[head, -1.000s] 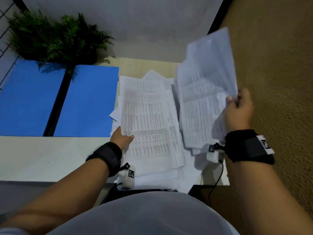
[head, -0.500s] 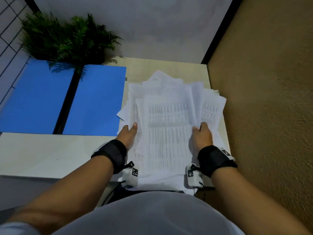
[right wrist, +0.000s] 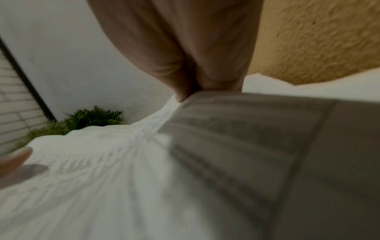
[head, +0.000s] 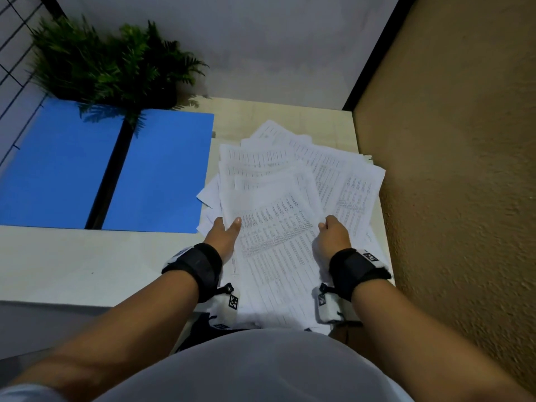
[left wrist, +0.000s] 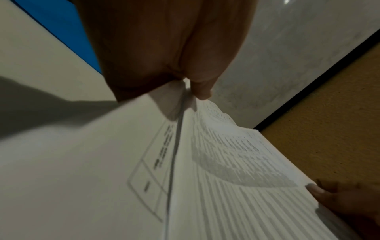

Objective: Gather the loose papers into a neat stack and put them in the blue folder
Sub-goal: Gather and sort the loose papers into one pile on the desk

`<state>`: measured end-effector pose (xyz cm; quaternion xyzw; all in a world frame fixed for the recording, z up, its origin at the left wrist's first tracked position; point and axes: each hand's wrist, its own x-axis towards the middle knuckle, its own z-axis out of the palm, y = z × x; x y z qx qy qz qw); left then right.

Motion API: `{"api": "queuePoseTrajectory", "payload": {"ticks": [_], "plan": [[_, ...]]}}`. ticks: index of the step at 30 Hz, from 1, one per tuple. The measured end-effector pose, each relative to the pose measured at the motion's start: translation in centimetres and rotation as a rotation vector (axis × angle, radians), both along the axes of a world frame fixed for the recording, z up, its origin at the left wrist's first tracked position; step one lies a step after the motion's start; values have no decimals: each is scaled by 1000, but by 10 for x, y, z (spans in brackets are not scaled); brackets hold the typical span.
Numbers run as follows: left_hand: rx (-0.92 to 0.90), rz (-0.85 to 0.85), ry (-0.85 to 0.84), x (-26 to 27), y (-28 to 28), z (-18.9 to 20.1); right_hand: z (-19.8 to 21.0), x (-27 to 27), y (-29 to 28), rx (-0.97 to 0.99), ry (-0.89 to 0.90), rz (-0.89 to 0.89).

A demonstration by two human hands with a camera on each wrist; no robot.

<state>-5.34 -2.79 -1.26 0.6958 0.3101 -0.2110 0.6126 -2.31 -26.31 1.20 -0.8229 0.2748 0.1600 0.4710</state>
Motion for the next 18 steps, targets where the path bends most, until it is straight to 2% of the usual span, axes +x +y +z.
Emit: {"api": "queuePoseTrajectory", "payload": {"ticks": [2,4,6,8,10,13,16,18], "plan": [[-48,11,-17,-2,-1,-4,-1,-4,11,25,-35,2],[8,-49,-48,-3,0,-13,-5,-6,21,-31,-53,95],[47,-1,-74,-2,2,-17,-3,-1,23,-105,-66,144],[54,82,-97,-2,7,-15,-5,11,17,-166,-123,69],[57,121,-99,-1,11,-11,-4,28,2,-207,-136,-100],[73,106,-68,-1,16,-9,0,44,-11,-54,-18,-221],[50,122,-72,-5,16,-14,-4,50,-10,186,70,-177],[40,146,-68,-6,16,-17,-8,50,-8,193,55,-136]]}}
